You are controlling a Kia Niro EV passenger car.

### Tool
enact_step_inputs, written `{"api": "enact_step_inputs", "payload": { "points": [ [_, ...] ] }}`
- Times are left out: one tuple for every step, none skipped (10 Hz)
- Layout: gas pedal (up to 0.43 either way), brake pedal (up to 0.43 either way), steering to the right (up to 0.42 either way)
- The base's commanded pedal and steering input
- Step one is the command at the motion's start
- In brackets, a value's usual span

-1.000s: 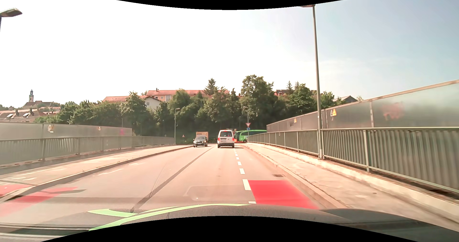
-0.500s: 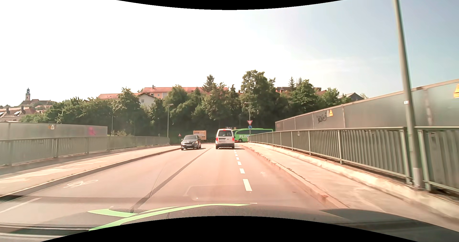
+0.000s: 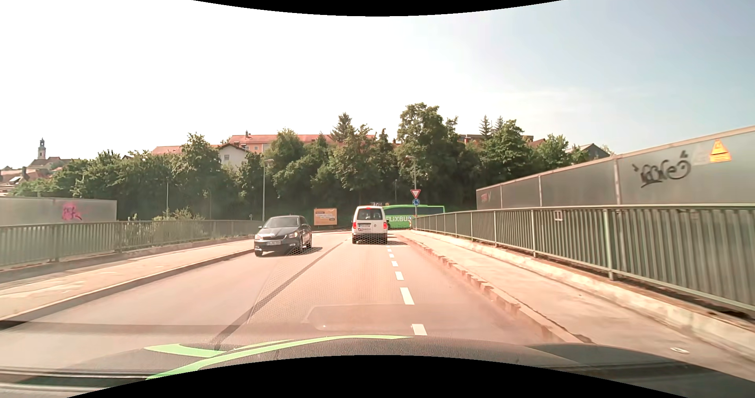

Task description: Follow the waypoints while adhering to traffic rules and regulations

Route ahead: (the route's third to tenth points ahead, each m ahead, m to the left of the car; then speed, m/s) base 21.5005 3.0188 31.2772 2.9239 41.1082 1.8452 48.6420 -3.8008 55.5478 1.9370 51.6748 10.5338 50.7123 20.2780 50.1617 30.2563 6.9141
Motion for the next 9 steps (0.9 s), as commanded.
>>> {"api": "enact_step_inputs", "payload": {
  "points": [
    [0.000,0.171,-0.001],
    [0.000,0.171,-0.001],
    [0.000,0.152,-0.001],
    [0.000,0.134,-0.001],
    [0.000,0.110,-0.001],
    [0.000,0.098,-0.001],
    [0.000,0.104,-0.001],
    [0.000,0.110,-0.001],
    [0.000,0.116,-0.001]
  ]
}}
